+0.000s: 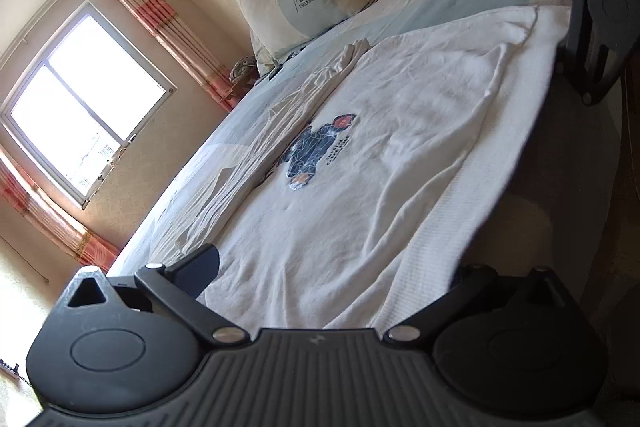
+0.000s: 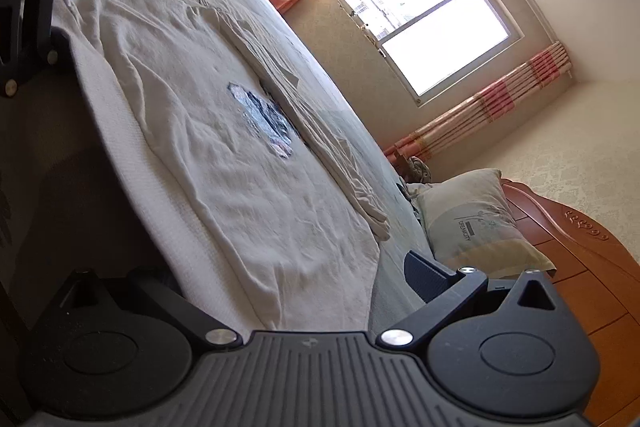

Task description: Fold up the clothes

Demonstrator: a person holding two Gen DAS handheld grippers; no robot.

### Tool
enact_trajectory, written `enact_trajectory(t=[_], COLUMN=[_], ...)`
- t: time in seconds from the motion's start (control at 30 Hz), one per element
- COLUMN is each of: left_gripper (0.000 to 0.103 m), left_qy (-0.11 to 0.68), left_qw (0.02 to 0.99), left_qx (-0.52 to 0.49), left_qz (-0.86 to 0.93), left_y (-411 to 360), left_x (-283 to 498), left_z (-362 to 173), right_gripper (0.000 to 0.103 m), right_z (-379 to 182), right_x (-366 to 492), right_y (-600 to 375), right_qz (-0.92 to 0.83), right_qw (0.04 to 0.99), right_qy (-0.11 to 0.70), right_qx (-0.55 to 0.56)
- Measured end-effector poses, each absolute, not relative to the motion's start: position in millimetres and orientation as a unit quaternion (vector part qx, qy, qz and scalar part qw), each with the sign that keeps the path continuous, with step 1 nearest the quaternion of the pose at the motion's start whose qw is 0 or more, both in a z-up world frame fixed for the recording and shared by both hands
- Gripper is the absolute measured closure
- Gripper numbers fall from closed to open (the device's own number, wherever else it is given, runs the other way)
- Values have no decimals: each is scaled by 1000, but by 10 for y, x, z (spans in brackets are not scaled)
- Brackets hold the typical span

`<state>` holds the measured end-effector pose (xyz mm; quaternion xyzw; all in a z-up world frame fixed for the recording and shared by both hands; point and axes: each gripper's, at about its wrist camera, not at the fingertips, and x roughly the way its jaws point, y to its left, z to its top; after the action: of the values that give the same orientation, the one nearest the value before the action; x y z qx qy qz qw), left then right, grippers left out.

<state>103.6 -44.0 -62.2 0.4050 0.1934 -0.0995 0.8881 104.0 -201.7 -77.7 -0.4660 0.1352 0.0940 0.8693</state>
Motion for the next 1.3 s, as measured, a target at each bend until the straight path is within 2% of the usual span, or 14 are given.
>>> enact_trajectory(t=[0.17,0.4,0.9,1.03,1.3], left_gripper=[0,0,0,0,0], left_qy=[189,194,227,224,211], left_qw=[880,873,882,880,888], left_qx=[428,445,413,419,409], left_qz=[-77,-46,7,5,29], left_y=[-523,-598,-544,-569,-526], left_x=[1059,1137,1214,1268,1260], left_z=[-663,-685,-654,-666,-603], right_gripper=[0,0,0,0,0], right_z=[-784,-811,-703,-805,-773], right_x=[1162,1246,1206,1287,1310], right_y=[-2277,-2091,-2215,-2197,-2193], right_qz=[57,69,-5,35,3], right_qw=[874,870,876,862,871], right_qy=[160,142,106,129,104], right_qx=[-456,-467,-471,-488,-480])
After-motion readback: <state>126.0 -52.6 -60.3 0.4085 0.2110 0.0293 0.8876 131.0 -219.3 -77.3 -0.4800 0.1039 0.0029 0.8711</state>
